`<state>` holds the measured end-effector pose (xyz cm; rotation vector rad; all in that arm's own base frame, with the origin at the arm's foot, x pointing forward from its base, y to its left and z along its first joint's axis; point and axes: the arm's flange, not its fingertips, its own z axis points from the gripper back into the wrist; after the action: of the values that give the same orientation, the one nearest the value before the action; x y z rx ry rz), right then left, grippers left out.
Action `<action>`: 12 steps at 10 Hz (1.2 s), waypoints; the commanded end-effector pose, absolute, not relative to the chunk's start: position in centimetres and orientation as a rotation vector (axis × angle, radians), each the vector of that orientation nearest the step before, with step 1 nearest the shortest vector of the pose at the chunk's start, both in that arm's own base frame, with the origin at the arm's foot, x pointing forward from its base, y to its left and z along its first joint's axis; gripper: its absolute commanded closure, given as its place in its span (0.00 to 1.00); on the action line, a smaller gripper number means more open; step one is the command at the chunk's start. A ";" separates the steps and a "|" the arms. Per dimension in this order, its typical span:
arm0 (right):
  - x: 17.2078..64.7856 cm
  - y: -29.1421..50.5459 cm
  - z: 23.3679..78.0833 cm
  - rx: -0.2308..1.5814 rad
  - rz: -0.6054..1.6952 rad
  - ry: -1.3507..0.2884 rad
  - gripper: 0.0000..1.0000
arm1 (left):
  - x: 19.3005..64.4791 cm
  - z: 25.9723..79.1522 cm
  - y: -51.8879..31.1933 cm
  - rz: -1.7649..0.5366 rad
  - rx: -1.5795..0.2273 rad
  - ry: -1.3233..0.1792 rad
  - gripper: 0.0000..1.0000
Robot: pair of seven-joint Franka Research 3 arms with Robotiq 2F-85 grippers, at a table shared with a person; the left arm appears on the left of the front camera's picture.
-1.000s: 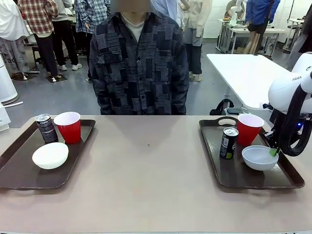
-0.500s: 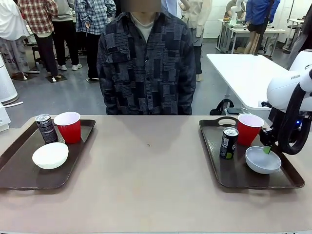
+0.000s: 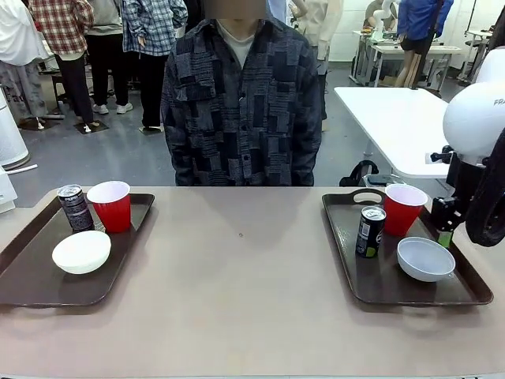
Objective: Prepare tableware on both trays.
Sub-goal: Pick up a Picnic Bowl from the table and place it on a Handle tray.
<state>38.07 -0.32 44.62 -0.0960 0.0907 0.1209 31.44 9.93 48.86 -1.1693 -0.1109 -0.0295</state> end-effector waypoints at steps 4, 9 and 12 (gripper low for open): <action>36.0 0.6 47.1 -0.101 0.139 0.097 0.00 | 31.5 49.1 9.9 -0.030 -1.188 -0.125 0.00; 36.0 0.6 47.1 -0.101 0.139 0.097 0.00 | 31.5 49.1 9.9 -0.030 -1.188 -0.125 0.00; 36.0 0.6 47.1 -0.101 0.139 0.097 0.00 | 31.5 49.1 9.9 -0.030 -1.188 -0.125 0.00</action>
<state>35.83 0.71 47.25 -0.0950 0.1098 0.1520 31.43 9.95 48.86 -1.1693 -0.1111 -0.0291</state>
